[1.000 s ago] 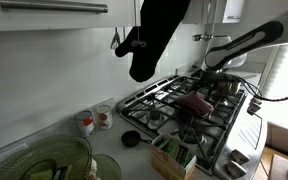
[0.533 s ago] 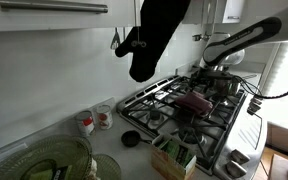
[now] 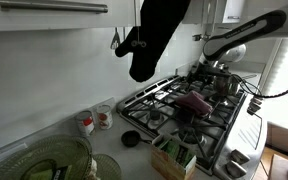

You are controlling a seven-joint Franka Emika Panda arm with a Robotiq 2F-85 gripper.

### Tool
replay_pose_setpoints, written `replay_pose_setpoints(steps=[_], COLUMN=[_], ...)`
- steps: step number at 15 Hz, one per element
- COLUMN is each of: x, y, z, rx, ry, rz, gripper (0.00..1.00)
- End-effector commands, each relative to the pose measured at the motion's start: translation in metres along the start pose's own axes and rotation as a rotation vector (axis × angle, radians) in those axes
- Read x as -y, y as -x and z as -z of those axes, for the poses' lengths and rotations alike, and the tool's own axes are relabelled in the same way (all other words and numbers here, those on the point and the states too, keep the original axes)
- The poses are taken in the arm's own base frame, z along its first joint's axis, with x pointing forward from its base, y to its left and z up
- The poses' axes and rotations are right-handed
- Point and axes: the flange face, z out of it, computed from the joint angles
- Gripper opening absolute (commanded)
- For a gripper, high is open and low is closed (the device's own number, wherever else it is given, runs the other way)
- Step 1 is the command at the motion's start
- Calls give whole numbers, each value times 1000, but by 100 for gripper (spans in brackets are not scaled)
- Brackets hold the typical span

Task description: Move the pot from the rear right plate onto the front right plate of the stove, pick up the pink towel and use it to wipe the pot on the stove

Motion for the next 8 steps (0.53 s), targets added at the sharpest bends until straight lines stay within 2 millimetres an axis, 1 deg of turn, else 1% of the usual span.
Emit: replay_pose_setpoints(steps=[1,2,3,4,5,6,8], x=[2,2,3,2,2,0,-6], y=[8,10,11,11,10,8,4], z=[-30,-37,-43,-48,-51,-53,-47], rx=[-1,-1,-8,-12,-12,-21,-39], ry=[-19,-18,-16,-13,-13,-11,-12], rz=[-34,-32,-28,-29,-37,-41,-58], gripper=[100,77,73,66,56,49,33])
